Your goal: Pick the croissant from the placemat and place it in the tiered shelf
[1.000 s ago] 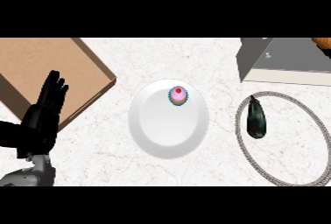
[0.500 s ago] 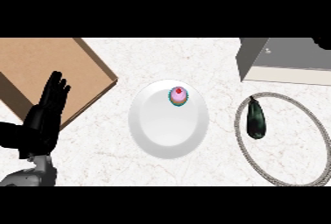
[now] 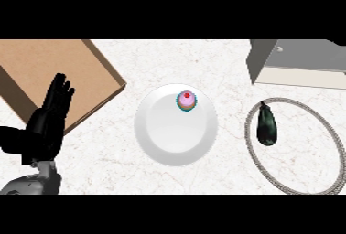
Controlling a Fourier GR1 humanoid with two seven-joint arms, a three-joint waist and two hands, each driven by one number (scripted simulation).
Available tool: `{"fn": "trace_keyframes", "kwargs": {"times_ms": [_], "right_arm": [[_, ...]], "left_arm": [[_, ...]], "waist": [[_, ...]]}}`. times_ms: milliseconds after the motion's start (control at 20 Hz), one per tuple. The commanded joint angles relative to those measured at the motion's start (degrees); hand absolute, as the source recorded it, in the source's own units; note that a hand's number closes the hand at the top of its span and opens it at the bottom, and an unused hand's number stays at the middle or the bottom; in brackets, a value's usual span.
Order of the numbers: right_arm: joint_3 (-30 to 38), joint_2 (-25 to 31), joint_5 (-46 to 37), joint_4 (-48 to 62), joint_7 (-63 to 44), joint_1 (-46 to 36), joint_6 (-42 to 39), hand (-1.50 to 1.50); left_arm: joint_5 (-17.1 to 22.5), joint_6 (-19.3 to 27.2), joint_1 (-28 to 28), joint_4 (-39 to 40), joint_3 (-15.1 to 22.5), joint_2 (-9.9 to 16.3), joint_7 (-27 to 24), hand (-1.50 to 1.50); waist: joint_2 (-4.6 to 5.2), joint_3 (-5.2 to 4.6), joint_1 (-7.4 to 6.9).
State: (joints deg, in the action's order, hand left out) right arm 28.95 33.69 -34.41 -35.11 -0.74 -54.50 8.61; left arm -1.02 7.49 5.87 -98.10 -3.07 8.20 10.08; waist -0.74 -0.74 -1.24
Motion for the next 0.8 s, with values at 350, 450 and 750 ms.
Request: {"fn": "trace_keyframes", "kwargs": {"times_ms": [350,450,750], "right_arm": [[5.68,1.53,8.67,5.67,6.18,-5.31,-1.56,-1.5],[5.86,4.11,8.54,7.49,5.4,-6.32,-0.54,-1.5],[9.07,11.63,11.12,6.36,-0.71,-4.04,-1.16,-1.5]], "left_arm": [[0.18,-0.69,-1.23,0.91,-0.26,-0.39,-0.44,0.0],[-0.19,0.19,0.22,3.83,-1.37,-0.77,-2.6,0.0],[0.02,-0.91,-3.73,2.02,-1.11,-0.6,-2.98,0.0]], "waist": [[1.01,0.77,0.22],[1.13,0.75,0.29],[0.78,0.72,0.97]]}}
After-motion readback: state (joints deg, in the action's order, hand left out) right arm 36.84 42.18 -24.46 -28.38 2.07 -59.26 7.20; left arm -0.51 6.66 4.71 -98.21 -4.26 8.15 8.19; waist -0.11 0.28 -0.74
